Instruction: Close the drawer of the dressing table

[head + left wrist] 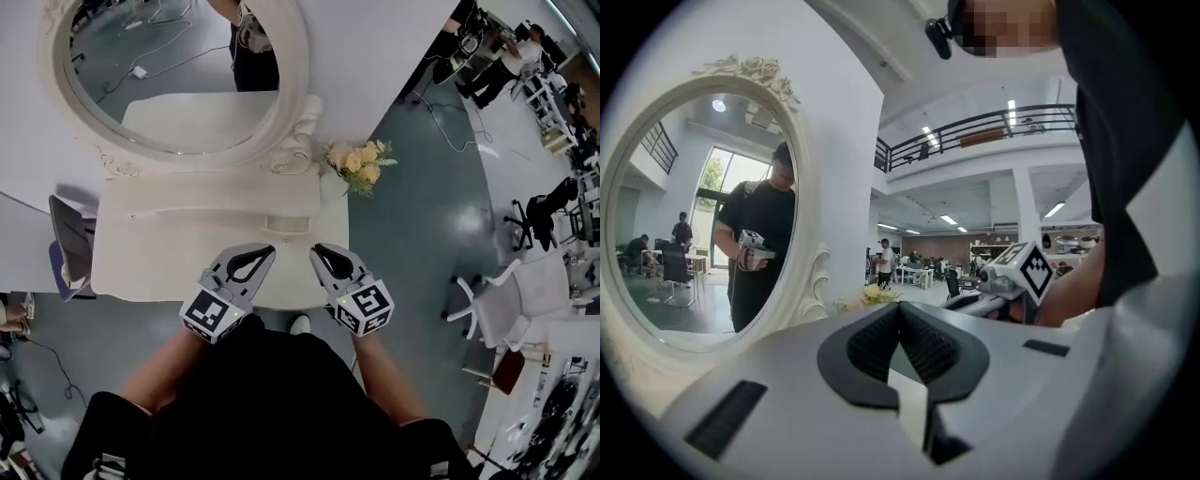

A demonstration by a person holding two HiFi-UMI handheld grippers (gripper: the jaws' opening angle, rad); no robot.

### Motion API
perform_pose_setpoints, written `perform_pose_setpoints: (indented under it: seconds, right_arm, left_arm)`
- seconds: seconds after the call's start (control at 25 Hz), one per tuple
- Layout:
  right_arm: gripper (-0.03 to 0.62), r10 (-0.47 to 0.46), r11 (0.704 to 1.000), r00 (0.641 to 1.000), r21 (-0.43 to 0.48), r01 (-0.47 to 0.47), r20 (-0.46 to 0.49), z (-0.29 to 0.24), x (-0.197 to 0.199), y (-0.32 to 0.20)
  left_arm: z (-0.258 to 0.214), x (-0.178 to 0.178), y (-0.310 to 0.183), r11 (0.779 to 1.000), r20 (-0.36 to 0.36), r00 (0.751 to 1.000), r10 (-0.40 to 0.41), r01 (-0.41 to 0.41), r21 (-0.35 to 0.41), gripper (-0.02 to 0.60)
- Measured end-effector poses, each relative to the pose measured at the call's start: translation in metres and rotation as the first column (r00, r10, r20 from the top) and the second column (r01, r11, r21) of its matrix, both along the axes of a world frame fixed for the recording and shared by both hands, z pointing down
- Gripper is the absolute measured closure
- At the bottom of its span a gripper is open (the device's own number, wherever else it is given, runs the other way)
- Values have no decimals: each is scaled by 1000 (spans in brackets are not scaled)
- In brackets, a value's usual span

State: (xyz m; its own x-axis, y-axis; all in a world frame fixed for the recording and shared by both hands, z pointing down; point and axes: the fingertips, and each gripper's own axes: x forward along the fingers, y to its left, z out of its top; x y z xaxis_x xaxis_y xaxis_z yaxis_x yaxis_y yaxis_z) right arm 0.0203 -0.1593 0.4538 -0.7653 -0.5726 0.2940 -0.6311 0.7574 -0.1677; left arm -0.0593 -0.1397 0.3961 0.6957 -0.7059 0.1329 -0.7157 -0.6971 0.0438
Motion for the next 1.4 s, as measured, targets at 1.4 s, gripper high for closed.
perform_pose_setpoints:
  seconds: [1.4]
  right_arm:
    - [378,408,763,853,-391,-515,-325,276,-39,-54]
  left_arm:
    - [63,-71,-72,976,-20,978,206,-207,-75,588]
